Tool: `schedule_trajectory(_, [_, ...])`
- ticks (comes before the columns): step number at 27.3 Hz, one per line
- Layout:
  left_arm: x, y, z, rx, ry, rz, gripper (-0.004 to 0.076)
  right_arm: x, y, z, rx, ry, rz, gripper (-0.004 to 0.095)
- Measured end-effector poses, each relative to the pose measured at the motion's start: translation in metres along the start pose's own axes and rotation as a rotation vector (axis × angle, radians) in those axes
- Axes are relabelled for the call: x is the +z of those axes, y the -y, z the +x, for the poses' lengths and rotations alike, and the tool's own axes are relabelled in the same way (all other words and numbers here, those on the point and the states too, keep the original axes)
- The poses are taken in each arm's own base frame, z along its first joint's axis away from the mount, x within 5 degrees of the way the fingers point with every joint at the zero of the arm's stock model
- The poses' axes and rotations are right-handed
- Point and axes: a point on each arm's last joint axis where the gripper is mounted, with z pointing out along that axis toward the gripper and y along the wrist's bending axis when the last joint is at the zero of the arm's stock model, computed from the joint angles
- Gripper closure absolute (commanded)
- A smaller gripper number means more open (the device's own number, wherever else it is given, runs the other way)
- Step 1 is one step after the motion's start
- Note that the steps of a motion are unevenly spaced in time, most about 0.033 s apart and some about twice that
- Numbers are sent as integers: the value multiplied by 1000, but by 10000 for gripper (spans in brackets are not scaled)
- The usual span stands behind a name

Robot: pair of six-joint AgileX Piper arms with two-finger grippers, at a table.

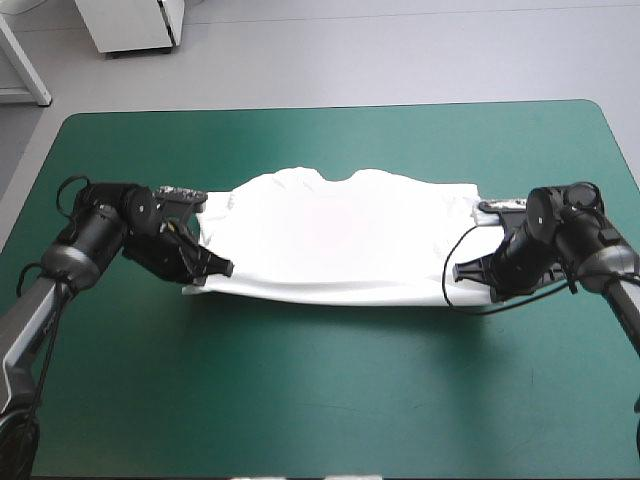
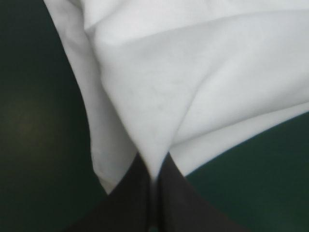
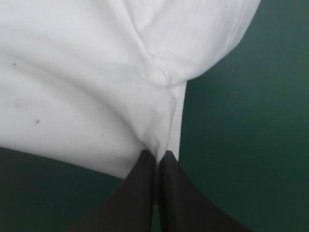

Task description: Fold the cloth

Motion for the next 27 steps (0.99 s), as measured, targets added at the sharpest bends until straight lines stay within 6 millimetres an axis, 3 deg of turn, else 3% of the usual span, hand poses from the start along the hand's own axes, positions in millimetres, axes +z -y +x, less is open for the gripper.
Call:
schedule_trajectory(5, [22,6,68,-56,-74,66,746,12,1,60,11,-68,-32,925])
schedule_trajectory(12, [32,10,117,-88,-111,95,746,17,3,101,15,-90,-48,924])
schedule_trajectory(16, [33,13,125,-107,-92,125,732,15,3,107,10,-78,-56,865])
schedule_trajectory(23, [31,15,122,-114,-81,140,493,10,0,106,-2,-78,-77,328])
schedule_trajectory(27, [17,16,113,-94,-56,139,366,-6,-3,97,-9,-33,-97,316])
